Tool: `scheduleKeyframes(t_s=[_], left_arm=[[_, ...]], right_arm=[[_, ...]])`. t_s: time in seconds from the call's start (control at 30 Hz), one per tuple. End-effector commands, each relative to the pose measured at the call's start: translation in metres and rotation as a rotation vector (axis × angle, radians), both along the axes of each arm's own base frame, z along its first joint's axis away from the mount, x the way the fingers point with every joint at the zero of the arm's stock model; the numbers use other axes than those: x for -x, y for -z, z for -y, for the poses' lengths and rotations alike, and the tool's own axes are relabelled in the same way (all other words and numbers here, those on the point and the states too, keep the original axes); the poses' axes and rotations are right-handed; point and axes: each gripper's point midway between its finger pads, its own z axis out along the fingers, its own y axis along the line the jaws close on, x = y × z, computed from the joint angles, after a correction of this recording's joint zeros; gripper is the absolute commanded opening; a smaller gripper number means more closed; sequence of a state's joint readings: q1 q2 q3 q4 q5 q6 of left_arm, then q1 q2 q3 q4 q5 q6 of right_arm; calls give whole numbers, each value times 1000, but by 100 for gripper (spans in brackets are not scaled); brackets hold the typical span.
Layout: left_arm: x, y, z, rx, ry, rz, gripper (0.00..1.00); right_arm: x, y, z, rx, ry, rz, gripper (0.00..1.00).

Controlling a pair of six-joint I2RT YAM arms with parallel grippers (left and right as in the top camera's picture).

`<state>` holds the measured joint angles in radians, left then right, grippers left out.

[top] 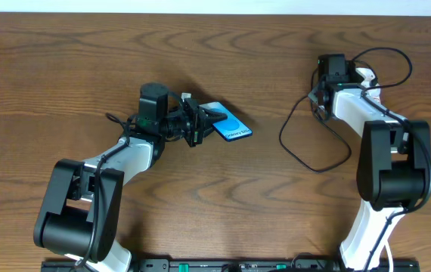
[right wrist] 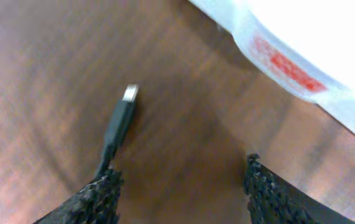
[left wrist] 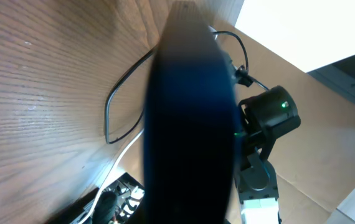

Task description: Plug charger to phone and switch on socket

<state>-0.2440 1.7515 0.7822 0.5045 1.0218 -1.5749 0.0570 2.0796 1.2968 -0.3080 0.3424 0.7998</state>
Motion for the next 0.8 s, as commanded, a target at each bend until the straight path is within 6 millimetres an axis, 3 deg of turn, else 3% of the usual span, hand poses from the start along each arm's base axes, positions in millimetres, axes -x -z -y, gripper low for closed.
scheduleKeyframes(t_s=[0.0, 0.13, 0.27, 0.53, 0.6, 0.77], left_arm=[[-6, -13, 0, 15, -4, 32, 8], [-7, -13, -1, 11, -10, 32, 8], [-8, -12, -1, 9, -14, 33, 8], [-10, -11, -2, 1, -29, 36, 8], [-10, -11, -2, 1, -29, 36, 8], [-11, -11, -3, -3, -34, 37, 8]], right_arm=[[2, 25, -1, -17, 35, -24, 62], [3, 23, -2, -17, 33, -30, 65], [7, 3, -3, -25, 30, -23, 68], [2, -64, -3, -37, 28, 97, 68], [-3, -69, -4, -39, 27, 124, 68], [-1, -44, -9, -40, 17, 74, 68]])
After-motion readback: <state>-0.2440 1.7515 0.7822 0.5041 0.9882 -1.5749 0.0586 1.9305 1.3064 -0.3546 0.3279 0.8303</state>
